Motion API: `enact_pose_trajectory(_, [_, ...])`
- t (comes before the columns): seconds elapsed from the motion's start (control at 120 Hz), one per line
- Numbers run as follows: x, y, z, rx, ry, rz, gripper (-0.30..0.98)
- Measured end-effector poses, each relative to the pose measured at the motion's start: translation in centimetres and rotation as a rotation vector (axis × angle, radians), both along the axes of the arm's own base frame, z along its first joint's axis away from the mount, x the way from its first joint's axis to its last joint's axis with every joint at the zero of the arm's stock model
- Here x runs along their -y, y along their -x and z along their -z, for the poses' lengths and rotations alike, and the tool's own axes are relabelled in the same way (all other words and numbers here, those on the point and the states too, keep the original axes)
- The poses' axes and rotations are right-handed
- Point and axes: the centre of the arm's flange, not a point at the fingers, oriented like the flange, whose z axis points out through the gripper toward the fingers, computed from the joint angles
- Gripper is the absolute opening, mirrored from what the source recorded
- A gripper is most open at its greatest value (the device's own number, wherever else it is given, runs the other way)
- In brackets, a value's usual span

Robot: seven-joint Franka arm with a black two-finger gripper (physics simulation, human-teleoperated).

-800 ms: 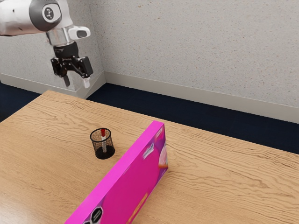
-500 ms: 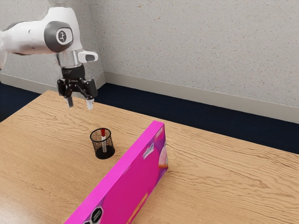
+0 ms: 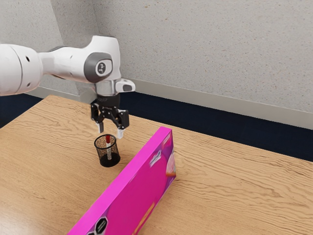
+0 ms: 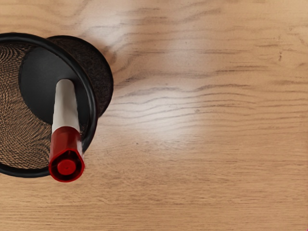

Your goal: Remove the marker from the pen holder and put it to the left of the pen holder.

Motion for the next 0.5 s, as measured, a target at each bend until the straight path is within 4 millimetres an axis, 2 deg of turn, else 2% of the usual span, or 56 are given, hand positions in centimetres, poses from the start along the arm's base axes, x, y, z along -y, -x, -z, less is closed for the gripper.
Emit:
enact_pose_trajectory(0.133, [0.2, -0.9, 0.3, 0.021, -0.011, -0.003, 0.61])
enact_pose_trajectory(0.408, [-2.5, -1.9, 3.4, 0.009, -0.028, -0.054, 0.54])
enact_pose_trajectory(0.5, [-2.8, -1.9, 3.7, 0.011, -0.032, -0.06, 0.45])
